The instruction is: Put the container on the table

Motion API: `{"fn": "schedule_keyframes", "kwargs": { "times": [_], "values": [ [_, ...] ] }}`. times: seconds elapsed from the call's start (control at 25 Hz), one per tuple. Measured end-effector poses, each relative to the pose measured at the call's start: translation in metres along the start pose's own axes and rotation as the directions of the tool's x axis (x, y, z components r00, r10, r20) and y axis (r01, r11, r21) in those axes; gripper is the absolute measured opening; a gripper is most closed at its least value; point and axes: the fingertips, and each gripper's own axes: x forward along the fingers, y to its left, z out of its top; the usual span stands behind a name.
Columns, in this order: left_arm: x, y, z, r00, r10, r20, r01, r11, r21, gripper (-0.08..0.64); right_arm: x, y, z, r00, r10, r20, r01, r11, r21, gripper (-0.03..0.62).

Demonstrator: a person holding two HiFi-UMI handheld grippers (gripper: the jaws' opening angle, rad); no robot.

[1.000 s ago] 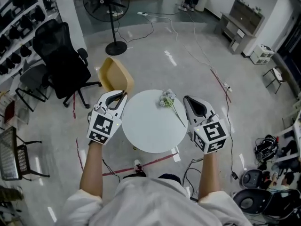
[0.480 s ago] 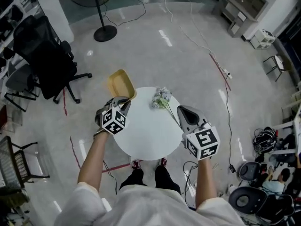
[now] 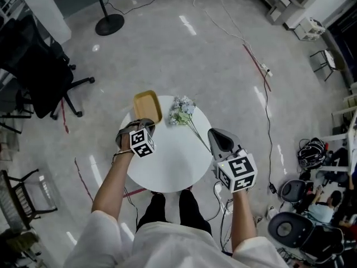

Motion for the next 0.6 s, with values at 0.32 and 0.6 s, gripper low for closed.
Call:
{"fn": "schedule_keyframes", "kwargs": {
  "times": [0.32, 0.6],
  "values": [
    [0.039, -0.019, -0.014, 0.998, -0.041, -0.042, 0.045, 0.993, 0.112, 0.034, 0.009, -0.015, -0.026, 0.995, -0.091, -0.039, 0.093, 0.995, 0.038, 0.000],
    [-0.010, 0.001, 0.010, 0.998, -0.003, 0.055, 0.004, 1.000, -0.021, 0.098, -0.001, -0.019, 0.009, 0.998, -0.065, 0.022, 0.065, 0.998, 0.003, 0.000]
  ]
}}
